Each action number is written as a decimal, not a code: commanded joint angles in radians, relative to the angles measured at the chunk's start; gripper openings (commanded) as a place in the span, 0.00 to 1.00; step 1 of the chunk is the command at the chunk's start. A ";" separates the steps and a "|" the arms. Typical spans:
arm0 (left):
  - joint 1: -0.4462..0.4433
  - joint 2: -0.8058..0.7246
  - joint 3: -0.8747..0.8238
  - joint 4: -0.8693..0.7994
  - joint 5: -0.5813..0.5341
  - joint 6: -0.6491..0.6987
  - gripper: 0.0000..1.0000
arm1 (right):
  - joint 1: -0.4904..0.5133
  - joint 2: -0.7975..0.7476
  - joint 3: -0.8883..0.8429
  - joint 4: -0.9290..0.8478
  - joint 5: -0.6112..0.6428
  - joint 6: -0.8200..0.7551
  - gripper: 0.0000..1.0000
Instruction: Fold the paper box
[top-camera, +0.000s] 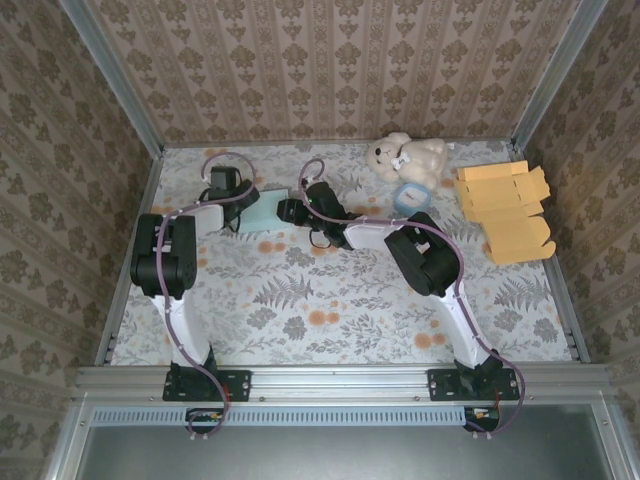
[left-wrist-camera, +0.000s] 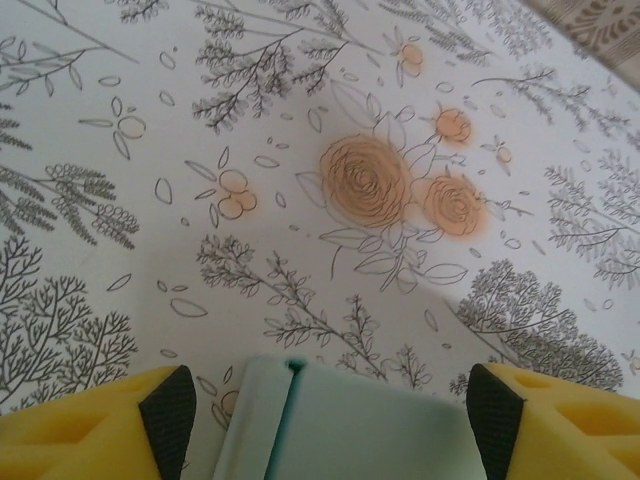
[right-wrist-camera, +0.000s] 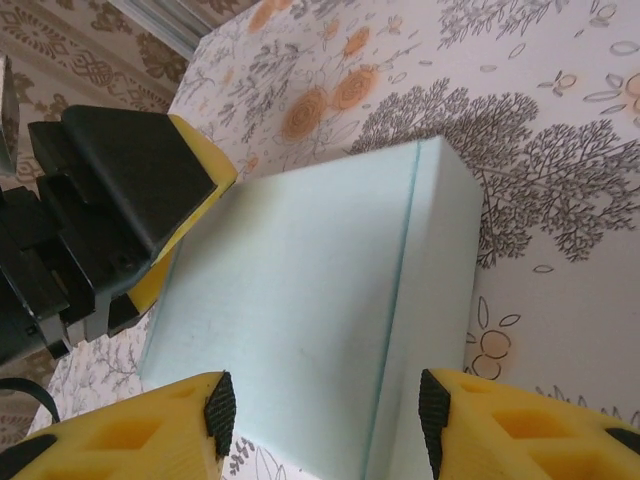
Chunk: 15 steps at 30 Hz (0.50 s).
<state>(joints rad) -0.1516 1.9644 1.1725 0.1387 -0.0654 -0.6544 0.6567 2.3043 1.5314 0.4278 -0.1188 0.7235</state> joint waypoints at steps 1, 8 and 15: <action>0.009 -0.035 0.000 0.031 0.008 0.027 0.76 | -0.017 -0.064 -0.064 0.021 0.052 -0.045 0.55; 0.003 -0.213 -0.010 -0.024 0.016 0.041 0.80 | -0.038 -0.277 -0.178 -0.126 0.115 -0.191 0.56; -0.136 -0.450 -0.031 -0.260 -0.030 0.084 0.81 | -0.069 -0.557 -0.255 -0.420 0.285 -0.396 0.56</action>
<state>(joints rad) -0.2237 1.5860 1.1515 0.0280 -0.0792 -0.6147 0.6010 1.8549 1.3025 0.1738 0.0490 0.4618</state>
